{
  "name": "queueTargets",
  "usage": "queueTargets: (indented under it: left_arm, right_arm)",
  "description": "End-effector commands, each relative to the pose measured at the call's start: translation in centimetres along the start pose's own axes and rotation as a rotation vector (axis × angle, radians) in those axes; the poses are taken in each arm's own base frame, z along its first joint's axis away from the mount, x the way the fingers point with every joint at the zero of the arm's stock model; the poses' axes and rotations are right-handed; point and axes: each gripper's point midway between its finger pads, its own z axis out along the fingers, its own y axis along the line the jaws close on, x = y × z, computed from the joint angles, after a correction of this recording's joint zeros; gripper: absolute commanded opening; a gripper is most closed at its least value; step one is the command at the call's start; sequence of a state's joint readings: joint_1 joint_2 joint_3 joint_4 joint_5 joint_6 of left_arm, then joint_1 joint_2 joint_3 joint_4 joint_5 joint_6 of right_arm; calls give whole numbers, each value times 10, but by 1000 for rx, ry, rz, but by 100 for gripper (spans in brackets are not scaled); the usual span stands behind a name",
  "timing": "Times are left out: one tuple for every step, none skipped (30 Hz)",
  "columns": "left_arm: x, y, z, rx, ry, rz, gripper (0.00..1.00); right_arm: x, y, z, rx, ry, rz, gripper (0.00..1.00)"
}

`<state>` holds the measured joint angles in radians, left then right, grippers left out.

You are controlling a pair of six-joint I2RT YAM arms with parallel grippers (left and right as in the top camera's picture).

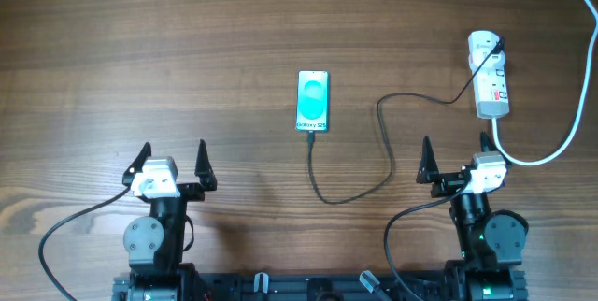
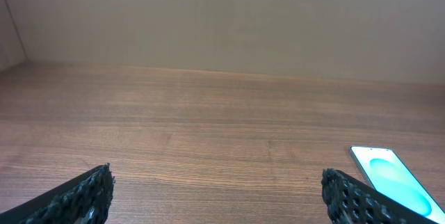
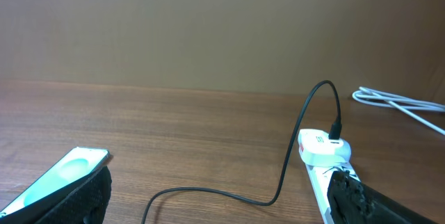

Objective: Plug charger to phone and switch on socket

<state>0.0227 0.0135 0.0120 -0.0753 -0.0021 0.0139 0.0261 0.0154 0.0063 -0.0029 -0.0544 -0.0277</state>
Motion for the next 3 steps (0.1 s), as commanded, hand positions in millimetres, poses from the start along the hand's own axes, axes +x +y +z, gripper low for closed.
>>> queueTargets:
  left_arm:
    - [1,0,0,4,-4,4,100]
    - [1,0,0,5,-3,4,100]
    - [1,0,0,5,-4,4,100]
  right_arm:
    - [-3,-3,-1,13,-13,1,100]
    - [-3,-3,-1,13,-13,1,100]
    - [-3,-3,-1,13,-13,1,100]
